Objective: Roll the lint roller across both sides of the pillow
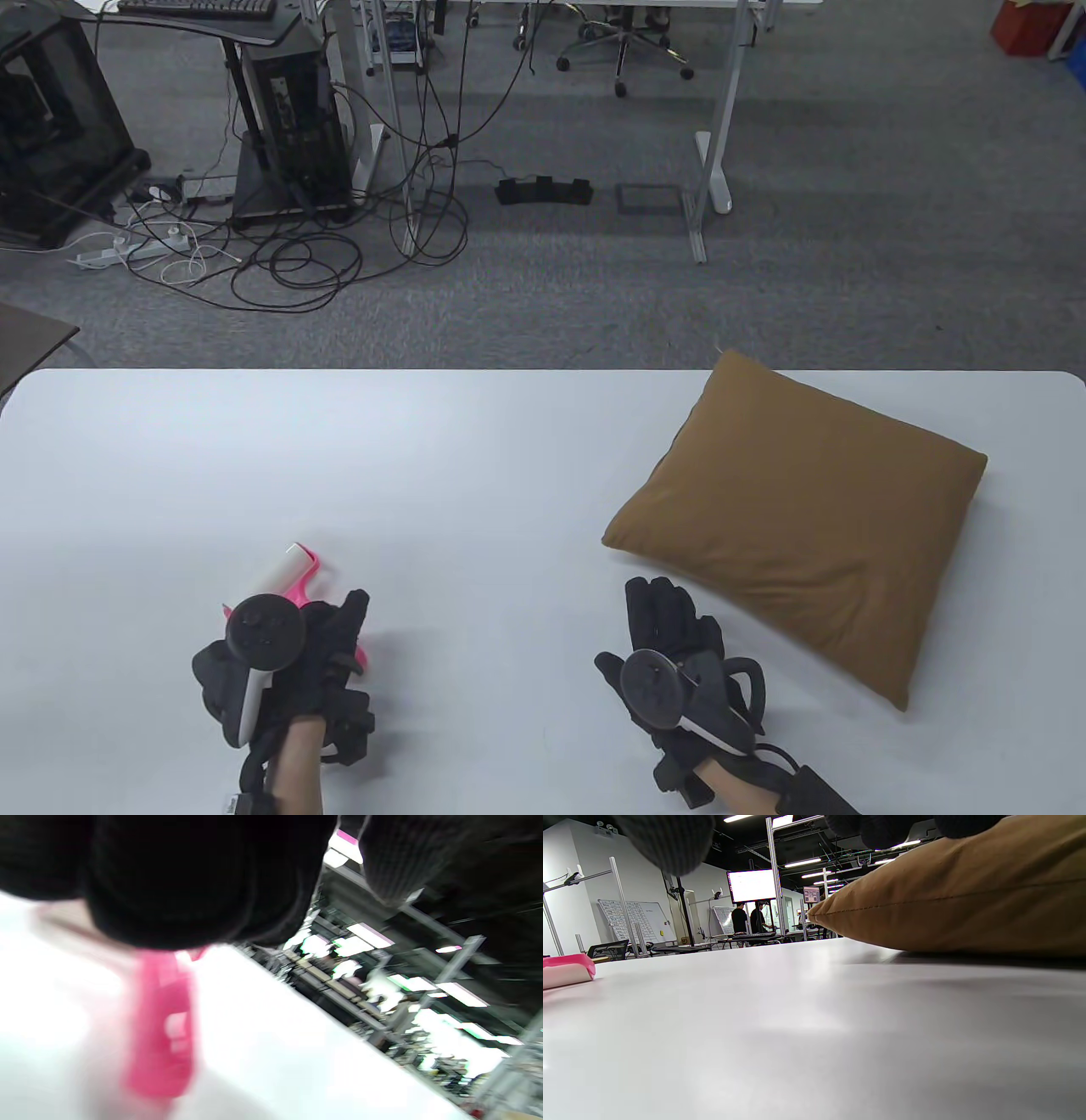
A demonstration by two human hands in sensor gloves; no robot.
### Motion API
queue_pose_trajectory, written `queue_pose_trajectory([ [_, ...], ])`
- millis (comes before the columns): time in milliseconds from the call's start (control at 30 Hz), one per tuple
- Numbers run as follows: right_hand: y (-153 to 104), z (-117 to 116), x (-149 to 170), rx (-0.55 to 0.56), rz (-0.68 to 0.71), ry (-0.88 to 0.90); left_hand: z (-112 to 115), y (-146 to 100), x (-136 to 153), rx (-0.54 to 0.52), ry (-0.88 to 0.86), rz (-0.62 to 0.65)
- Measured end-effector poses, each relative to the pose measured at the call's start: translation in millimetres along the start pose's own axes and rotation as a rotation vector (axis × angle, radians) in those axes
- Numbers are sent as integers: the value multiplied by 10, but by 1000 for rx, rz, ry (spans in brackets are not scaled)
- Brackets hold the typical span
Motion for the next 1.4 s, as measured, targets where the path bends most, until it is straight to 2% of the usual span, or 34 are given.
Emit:
queue_pose_trajectory([
  [100,3,-2,5,6,-3,-6,93,-121,-377,-15,-25,204],
  [133,4,-3,7,7,-7,-13,169,-157,-519,23,-22,312],
  [233,5,-9,11,-4,-15,-25,432,-281,-801,156,-52,481],
  [333,10,-35,15,-29,-22,-38,714,-376,-958,255,12,546],
  [433,18,-81,1,-74,-20,-57,897,-406,-1033,290,209,549],
  [567,25,-151,-41,-103,-4,-77,1056,-421,-1055,345,310,550],
  [933,39,-286,-64,-177,-1,-101,1121,-440,-1048,380,331,543],
  [1400,27,-290,-94,-184,13,-100,1162,-481,-1063,413,327,543],
])
Point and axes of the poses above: the tracker on the back of each hand, its own x axis roughly to the little-finger side, its own y axis roughly from the wrist to the fingertips, z = x × y, the point moved 3 cm from there along y, roughly from the wrist to the fingertips
